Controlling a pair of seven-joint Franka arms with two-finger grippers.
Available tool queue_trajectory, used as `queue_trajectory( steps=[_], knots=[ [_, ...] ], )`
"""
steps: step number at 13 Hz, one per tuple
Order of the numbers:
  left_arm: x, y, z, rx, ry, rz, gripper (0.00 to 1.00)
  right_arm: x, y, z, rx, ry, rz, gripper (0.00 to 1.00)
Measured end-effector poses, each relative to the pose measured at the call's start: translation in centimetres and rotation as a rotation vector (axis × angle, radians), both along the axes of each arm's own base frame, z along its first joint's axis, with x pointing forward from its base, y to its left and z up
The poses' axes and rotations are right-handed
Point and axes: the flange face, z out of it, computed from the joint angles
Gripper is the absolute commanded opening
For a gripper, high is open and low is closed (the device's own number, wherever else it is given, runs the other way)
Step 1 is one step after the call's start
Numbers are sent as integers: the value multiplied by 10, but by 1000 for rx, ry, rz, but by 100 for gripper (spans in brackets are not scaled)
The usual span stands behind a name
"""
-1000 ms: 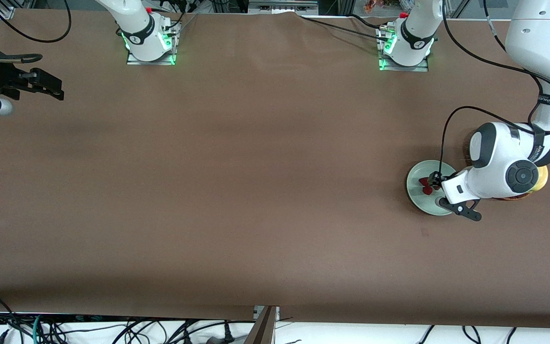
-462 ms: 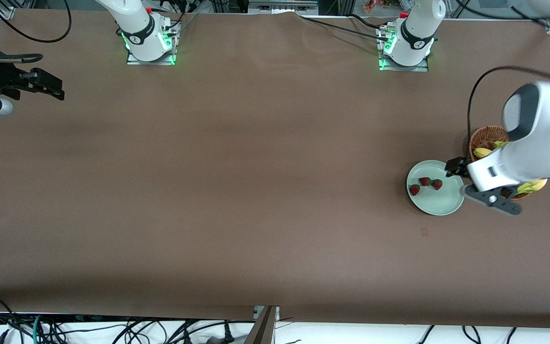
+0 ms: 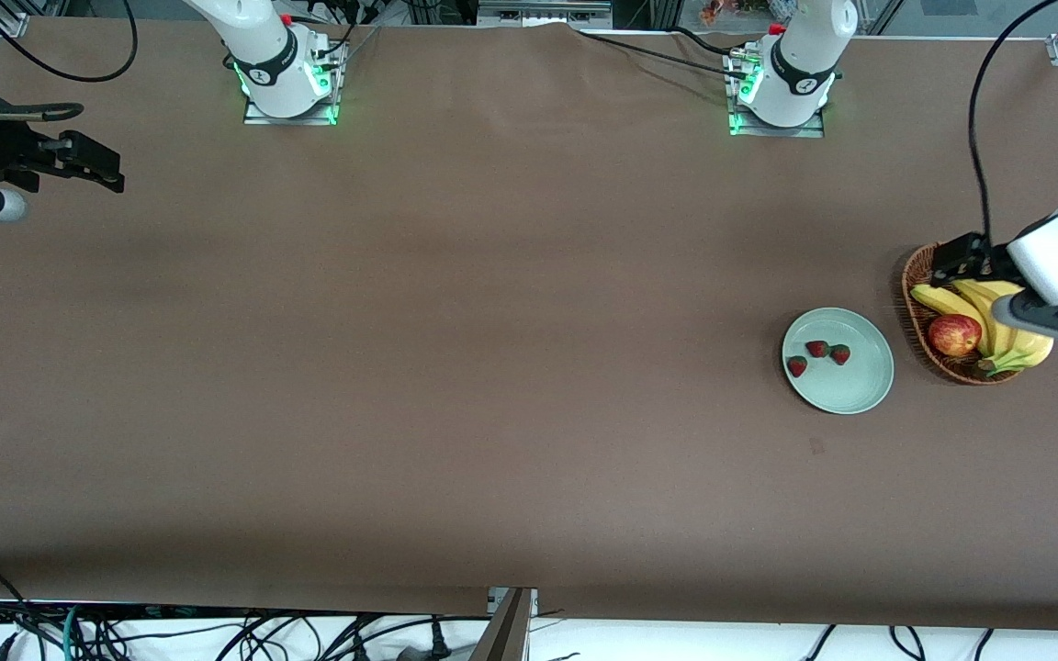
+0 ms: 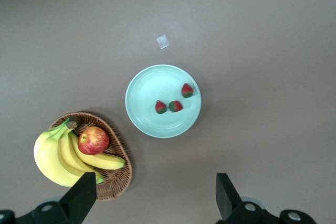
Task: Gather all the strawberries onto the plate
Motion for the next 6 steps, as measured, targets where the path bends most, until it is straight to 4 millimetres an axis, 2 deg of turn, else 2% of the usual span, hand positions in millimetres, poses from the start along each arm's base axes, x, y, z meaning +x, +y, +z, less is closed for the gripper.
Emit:
queue_trajectory(
  steps=[3, 6],
  knots=[
    [-22, -12, 26, 3, -55, 106, 100, 0, 1, 0, 0, 0, 1, 100],
    [-43, -28, 16, 6, -107, 127, 100, 0, 1, 0, 0, 0, 3, 100]
  ],
)
